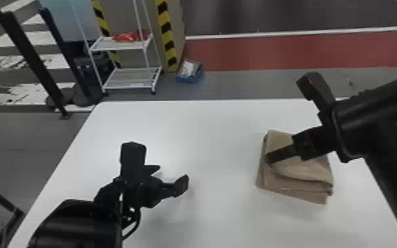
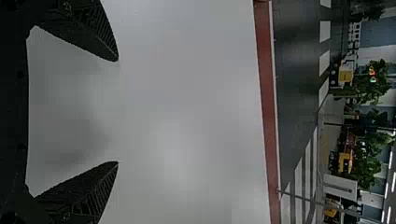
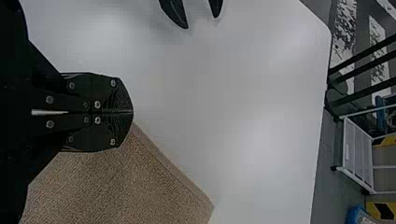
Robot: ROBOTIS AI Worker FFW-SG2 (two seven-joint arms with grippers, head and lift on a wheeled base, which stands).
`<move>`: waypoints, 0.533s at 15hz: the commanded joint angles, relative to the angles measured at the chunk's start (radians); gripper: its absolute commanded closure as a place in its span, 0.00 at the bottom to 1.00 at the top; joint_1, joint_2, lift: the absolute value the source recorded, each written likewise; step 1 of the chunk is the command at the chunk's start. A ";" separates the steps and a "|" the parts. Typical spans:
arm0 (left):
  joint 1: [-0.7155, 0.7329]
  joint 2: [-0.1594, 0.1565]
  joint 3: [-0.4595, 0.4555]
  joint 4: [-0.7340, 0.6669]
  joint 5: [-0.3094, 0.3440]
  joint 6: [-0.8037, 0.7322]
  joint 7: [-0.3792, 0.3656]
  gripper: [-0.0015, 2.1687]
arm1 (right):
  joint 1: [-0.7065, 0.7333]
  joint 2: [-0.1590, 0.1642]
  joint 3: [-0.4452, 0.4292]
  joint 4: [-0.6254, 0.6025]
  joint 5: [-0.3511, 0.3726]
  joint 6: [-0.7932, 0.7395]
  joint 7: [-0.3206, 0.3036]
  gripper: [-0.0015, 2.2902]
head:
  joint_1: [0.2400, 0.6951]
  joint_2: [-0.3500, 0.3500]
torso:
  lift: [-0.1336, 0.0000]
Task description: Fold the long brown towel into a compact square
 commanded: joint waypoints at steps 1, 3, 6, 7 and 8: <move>-0.002 0.000 -0.001 0.002 0.000 0.000 0.000 0.05 | 0.003 0.013 0.050 0.046 0.025 0.011 0.000 0.57 | 1.00 0.72 | 0.07; -0.004 0.000 -0.001 0.006 0.000 0.000 0.000 0.05 | 0.004 0.023 0.066 0.072 0.031 0.011 -0.001 0.57 | 1.00 0.74 | 0.07; -0.004 0.000 -0.001 0.013 0.000 -0.003 0.000 0.05 | 0.024 0.023 0.061 0.077 0.031 0.011 -0.001 0.25 | 1.00 0.75 | 0.07; -0.004 0.000 -0.001 0.013 0.000 -0.003 0.000 0.05 | 0.040 0.021 0.050 0.071 0.028 0.011 0.000 0.13 | 1.00 0.75 | 0.07; -0.005 0.000 -0.003 0.014 0.000 -0.003 0.000 0.05 | 0.057 0.021 0.024 0.035 0.003 0.011 -0.001 0.05 | 1.00 0.75 | 0.07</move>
